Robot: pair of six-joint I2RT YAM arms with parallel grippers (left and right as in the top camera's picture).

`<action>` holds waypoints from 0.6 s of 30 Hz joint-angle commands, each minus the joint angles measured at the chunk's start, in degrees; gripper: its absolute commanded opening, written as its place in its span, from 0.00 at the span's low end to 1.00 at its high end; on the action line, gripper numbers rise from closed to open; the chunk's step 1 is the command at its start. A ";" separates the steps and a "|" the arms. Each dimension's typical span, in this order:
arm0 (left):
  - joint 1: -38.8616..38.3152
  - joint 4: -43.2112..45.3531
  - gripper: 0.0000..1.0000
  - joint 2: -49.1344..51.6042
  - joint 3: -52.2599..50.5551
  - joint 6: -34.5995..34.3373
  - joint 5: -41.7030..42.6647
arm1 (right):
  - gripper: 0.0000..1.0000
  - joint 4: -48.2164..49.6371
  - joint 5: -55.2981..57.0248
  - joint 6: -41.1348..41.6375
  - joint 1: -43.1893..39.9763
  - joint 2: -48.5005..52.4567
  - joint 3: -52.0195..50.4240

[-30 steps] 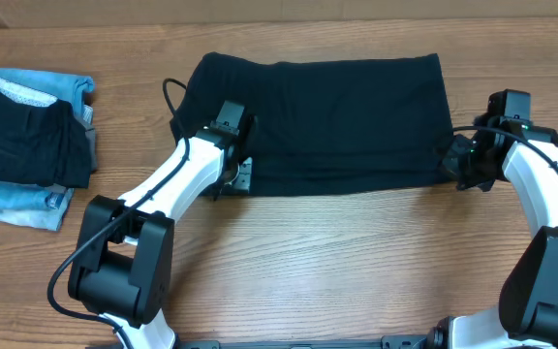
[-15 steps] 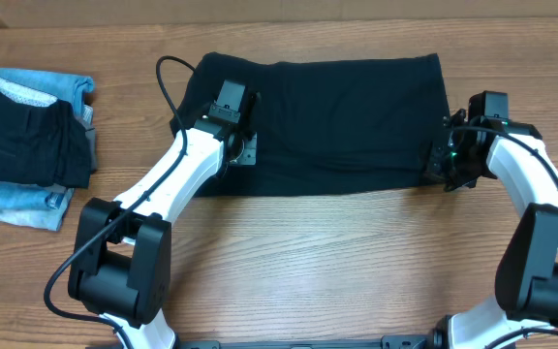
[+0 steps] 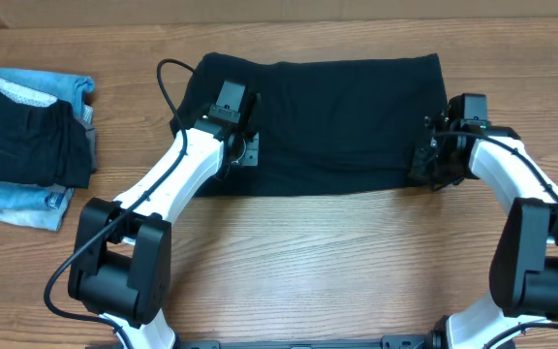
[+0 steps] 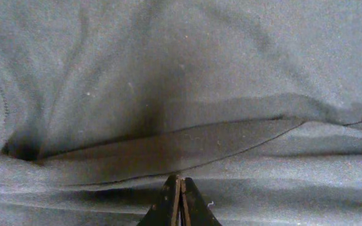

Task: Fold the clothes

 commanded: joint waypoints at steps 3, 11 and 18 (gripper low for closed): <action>-0.11 0.50 0.04 3.91 0.13 -1.11 1.05 | 0.04 0.92 0.31 -0.35 -0.04 0.20 -1.05; -0.11 1.33 0.04 5.14 0.15 -1.27 1.62 | 0.04 6.32 0.33 -0.37 0.11 0.20 -5.09; -0.11 1.64 0.05 5.14 0.15 -1.01 1.62 | 0.04 21.88 0.35 0.13 0.11 0.20 -5.14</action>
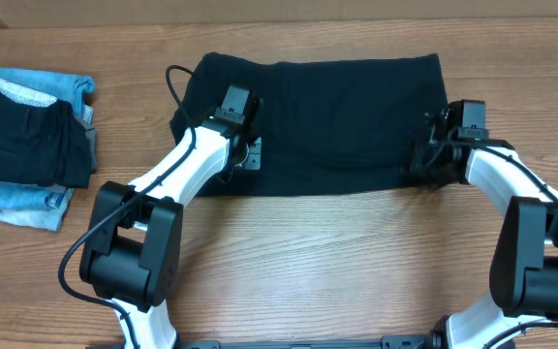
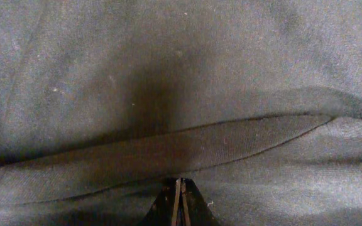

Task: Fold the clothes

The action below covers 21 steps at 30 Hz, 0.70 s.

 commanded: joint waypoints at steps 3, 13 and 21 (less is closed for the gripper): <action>-0.11 0.02 0.05 0.44 0.15 -0.28 0.61 | 0.04 15.19 0.13 0.20 0.17 1.03 0.24; -0.11 0.04 0.09 0.42 0.15 2.47 -1.49 | 0.04 -11.98 10.73 4.92 -0.50 -9.05 12.85; -0.11 0.00 0.09 0.42 0.15 2.45 -1.49 | 0.04 -17.81 12.15 7.98 -0.55 -3.54 9.66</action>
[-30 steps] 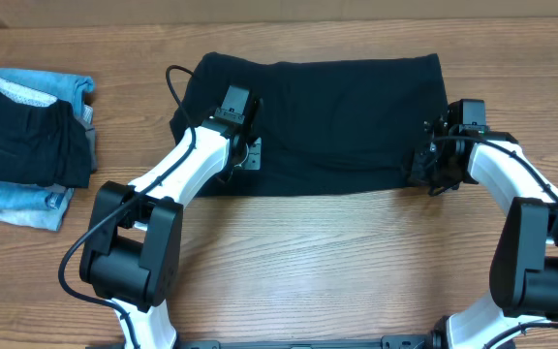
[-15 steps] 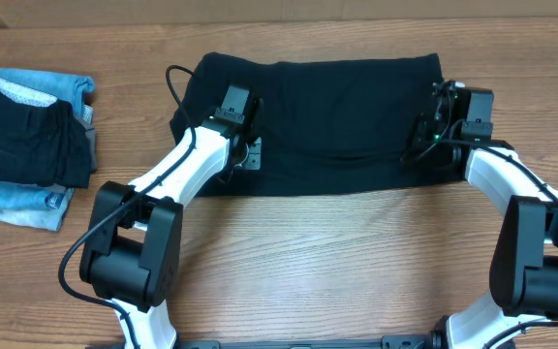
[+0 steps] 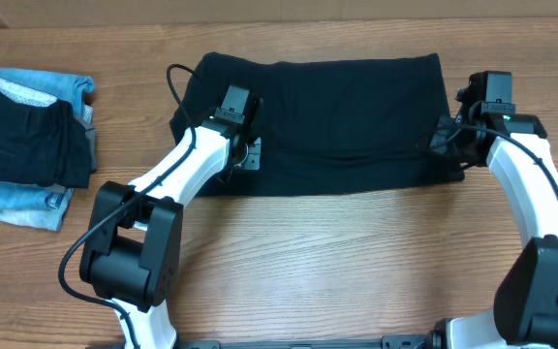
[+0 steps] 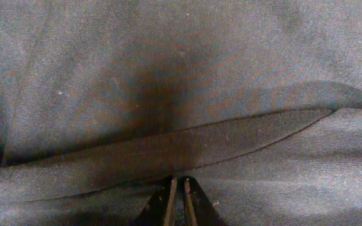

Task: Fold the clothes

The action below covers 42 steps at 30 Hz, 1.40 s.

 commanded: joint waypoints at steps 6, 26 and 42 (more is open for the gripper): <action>-0.09 0.13 0.10 0.42 0.15 1.07 -0.79 | 0.04 15.47 1.38 0.79 -0.37 12.85 -1.79; -0.50 -6.16 0.05 -1.90 9.20 -2.84 9.01 | 0.04 9.64 -17.33 -5.51 -0.42 5.75 -0.09; -0.48 0.26 0.05 3.85 2.32 -5.62 9.27 | 0.04 24.52 -8.44 -9.73 -0.48 6.38 -15.23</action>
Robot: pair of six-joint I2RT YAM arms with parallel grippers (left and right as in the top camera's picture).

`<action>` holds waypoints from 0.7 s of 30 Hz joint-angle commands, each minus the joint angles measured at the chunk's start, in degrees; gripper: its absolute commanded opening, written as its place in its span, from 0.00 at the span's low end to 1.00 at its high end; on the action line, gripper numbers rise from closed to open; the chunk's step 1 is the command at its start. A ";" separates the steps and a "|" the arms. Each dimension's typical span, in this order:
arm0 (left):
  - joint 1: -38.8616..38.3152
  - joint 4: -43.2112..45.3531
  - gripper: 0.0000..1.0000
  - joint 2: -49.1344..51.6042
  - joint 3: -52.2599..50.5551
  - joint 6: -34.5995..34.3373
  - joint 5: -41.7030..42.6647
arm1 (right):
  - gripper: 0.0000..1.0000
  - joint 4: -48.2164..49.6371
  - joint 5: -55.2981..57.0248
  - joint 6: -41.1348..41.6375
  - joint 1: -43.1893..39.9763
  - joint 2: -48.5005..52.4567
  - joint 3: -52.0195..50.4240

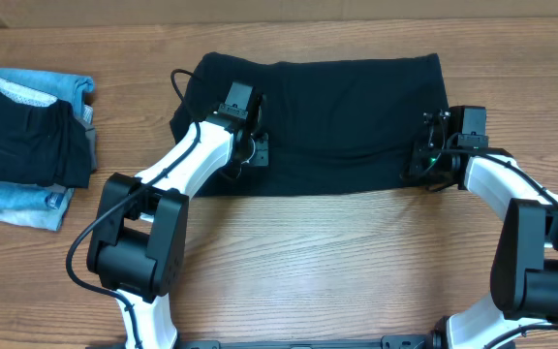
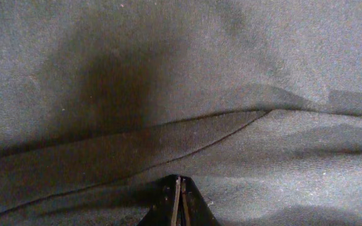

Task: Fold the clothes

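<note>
A black garment [image 1: 337,107] lies folded into a wide band across the far middle of the table. My left gripper [image 1: 251,147] rests on its left part, near the front edge. In the left wrist view the left gripper [image 2: 178,183] has its tips pressed together, shut on a flat fold of the black cloth [image 2: 137,150]. My right gripper [image 1: 422,163] sits at the garment's front right corner. From overhead its fingers are too dark against the cloth to read.
A stack of folded clothes [image 1: 27,145], dark denim over light blue, sits at the left edge. Bare wooden table [image 1: 308,262] stretches in front of the garment. Both white arms reach in from the near edge.
The left gripper's tips, slightly parted before, are now shut on the fold. The right gripper has moved from the garment's right edge, farther out, back left and nearer to the front right corner.
At first both grippers sat at the garment's front edge, the left shut on a fold. The left stayed put and shut, then showed a small gap while the right stood farther right and back. Now the left is shut again and the right is back at the corner.
</note>
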 commanded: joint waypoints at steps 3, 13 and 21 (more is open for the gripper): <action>-0.37 0.59 0.06 0.96 -0.50 -0.83 0.09 | 0.04 0.74 4.24 -0.20 -0.48 1.84 -0.24; 0.46 0.11 0.04 1.05 -0.50 -0.81 -2.45 | 0.04 -0.07 12.37 4.52 -12.11 7.23 -0.15; 2.03 -8.81 0.04 -0.61 11.45 0.92 -7.13 | 0.04 0.52 8.81 4.52 -12.04 7.23 -0.15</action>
